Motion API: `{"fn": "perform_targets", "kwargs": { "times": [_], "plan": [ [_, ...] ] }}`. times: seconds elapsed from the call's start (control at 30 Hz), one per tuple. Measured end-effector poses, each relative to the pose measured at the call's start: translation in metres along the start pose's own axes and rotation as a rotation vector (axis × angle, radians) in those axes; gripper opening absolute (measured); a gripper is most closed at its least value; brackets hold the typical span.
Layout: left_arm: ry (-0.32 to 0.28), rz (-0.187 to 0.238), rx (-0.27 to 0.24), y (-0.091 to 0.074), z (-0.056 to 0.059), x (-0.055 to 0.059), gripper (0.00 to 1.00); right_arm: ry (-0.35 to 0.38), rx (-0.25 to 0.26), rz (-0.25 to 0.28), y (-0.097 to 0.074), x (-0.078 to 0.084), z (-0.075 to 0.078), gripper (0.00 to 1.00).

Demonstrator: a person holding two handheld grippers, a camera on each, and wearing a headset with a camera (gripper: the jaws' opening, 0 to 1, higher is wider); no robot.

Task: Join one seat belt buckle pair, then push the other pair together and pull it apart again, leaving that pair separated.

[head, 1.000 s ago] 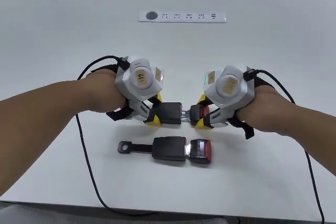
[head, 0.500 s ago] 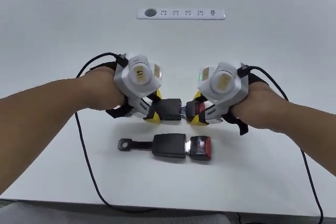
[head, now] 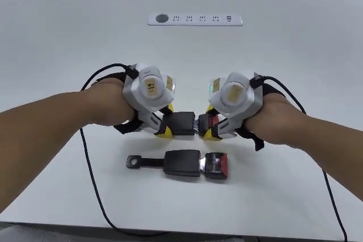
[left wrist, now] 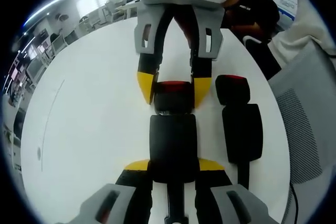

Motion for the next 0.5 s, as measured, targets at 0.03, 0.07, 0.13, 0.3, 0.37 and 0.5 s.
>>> {"fn": "perform_targets", "kwargs": {
  "times": [0.03, 0.07, 0.13, 0.3, 0.37, 0.5],
  "plan": [
    [-0.001, -0.001, 0.000, 0.0000, 0.0001, -0.0003, 0.30, -0.003, -0.002, -0.001, 0.0004, -0.0001, 0.0003, 0.32],
    [-0.001, -0.001, 0.000, -0.0001, 0.0004, -0.0008, 0.30, -0.002, -0.004, 0.000, 0.0005, -0.0002, 0.0005, 0.32],
    [-0.001, -0.003, 0.000, -0.0003, 0.0008, -0.0017, 0.30, -0.001, -0.006, 0.000, 0.0005, -0.0002, 0.0005, 0.32],
    [-0.004, 0.002, -0.001, -0.0006, 0.0007, -0.0008, 0.30, -0.002, -0.007, -0.002, 0.0025, -0.0004, 0.0014, 0.32],
    [-0.006, 0.007, -0.001, -0.0007, 0.0002, 0.0004, 0.30, -0.001, -0.007, 0.001, 0.0026, -0.0002, 0.0018, 0.32],
    [-0.011, 0.011, -0.004, -0.0004, 0.0008, 0.0004, 0.30, 0.004, -0.003, 0.010, 0.0029, 0.0004, 0.0022, 0.33]
  ]
}}
Point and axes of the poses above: the centre of the closed fingertips' face, and the gripper's own axes: y roughly forward along the fingers, z roughly to its right, x roughly out of its underside, the point moved 10 cm from there along -y, roughly backward along the fingers, and after that the axes turned 13 degrees about y, right-handed, at the moved point
